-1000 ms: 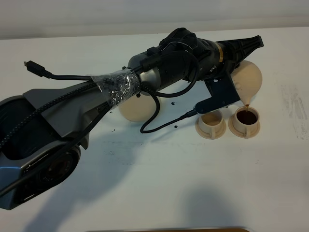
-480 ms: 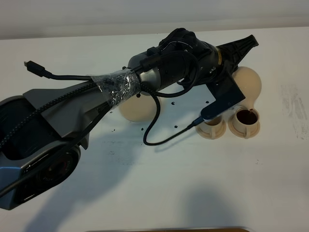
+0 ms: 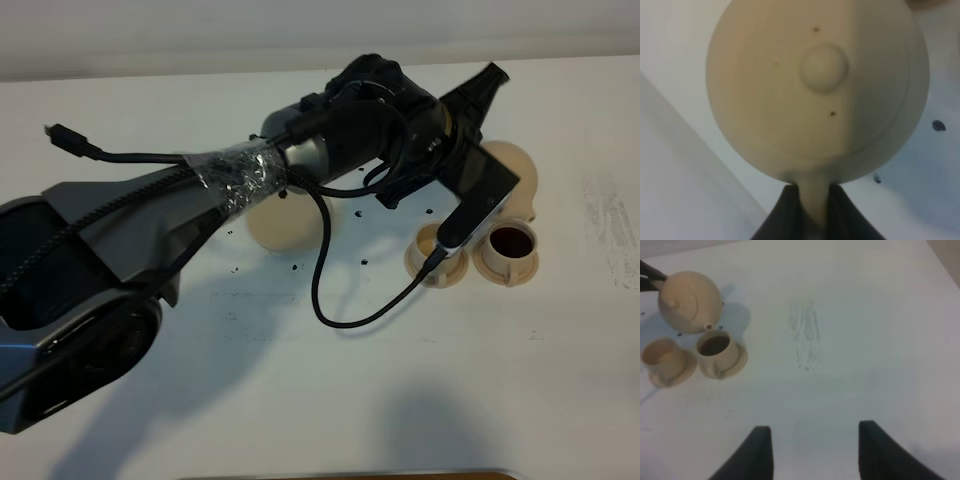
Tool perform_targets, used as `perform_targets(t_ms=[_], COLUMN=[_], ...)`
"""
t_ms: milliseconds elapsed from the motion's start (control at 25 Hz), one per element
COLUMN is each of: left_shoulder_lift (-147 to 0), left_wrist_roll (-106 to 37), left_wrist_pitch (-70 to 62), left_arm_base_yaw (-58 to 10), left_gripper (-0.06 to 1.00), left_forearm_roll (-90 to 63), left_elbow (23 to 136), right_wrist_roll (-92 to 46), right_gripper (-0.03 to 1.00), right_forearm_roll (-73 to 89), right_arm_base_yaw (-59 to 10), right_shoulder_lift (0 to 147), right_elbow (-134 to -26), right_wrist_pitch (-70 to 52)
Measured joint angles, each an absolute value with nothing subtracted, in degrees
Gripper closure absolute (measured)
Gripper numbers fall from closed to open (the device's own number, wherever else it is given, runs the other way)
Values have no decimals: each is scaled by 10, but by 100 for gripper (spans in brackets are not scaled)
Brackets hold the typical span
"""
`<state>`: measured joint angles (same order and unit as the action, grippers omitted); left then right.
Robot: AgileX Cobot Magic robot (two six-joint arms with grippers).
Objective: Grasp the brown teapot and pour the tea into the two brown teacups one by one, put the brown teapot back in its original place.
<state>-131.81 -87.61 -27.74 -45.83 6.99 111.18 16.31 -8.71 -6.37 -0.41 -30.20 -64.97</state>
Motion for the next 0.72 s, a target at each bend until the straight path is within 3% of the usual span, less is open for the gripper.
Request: perform_targets(t_ms=[720], left_shoulder_lift=[-1302], left_wrist_roll=[-341], left_wrist_pitch=[-283], left_arm_base_yaw=[-427], left_gripper=[86], left_forearm_roll=[0], left_elbow=[1112], right_wrist_roll=[163], right_gripper=[56], right_forearm_roll=[-87], right_arm_base_yaw=[-64], right_shoulder_lift=[-4], right_elbow=[-302], right_wrist_pitch=[-650])
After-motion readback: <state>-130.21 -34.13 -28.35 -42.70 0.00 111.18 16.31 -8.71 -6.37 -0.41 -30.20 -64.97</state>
